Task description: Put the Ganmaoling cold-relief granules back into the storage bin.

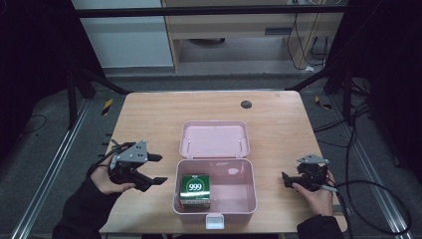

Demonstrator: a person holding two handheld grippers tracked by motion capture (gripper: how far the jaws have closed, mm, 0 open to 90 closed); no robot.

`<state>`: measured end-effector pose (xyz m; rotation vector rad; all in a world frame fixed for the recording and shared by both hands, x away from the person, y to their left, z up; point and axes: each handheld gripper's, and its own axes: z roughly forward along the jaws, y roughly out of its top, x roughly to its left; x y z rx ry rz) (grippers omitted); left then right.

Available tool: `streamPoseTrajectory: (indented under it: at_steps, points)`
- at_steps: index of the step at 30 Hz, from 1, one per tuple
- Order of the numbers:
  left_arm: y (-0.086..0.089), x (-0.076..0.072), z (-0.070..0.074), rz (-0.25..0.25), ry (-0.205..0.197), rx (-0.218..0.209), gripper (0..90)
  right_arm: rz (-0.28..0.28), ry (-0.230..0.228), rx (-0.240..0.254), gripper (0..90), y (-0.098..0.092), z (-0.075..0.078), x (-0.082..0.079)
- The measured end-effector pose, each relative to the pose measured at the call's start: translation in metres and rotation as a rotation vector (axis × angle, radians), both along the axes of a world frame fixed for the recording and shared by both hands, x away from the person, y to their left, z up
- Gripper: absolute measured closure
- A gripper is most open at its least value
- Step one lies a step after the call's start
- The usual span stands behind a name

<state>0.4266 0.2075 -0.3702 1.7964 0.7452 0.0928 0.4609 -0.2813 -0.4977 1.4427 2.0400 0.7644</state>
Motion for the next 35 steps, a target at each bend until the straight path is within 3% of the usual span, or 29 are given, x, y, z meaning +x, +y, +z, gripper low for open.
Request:
streamPoseTrajectory:
  at_steps: [9,13,15,18,23,27,35]
  points:
    - [0.024,0.004,-0.035,0.071,0.024,0.009,28.2,0.000,-0.001,-0.006,1.3,0.000,0.000,0.000]
    - [0.034,0.010,-0.051,0.127,0.019,0.000,27.6,-0.004,-0.009,-0.004,1.4,0.001,0.000,-0.001]
    - [0.040,0.014,-0.058,0.153,0.032,0.022,27.3,-0.002,-0.010,-0.005,1.4,0.001,0.000,-0.001]
    - [0.045,0.019,-0.067,0.207,0.048,0.022,26.8,-0.003,-0.015,-0.007,1.5,0.001,-0.001,-0.001]
    - [0.054,0.030,-0.086,0.291,0.061,0.064,26.7,-0.006,-0.018,-0.008,1.6,0.001,0.000,-0.002]
    - [0.068,0.042,-0.104,0.378,0.076,0.141,25.7,-0.007,-0.017,-0.009,1.6,0.000,0.000,-0.002]
    - [0.097,0.054,-0.116,0.527,0.068,0.208,25.3,-0.010,-0.018,-0.011,0.9,0.000,-0.001,-0.001]
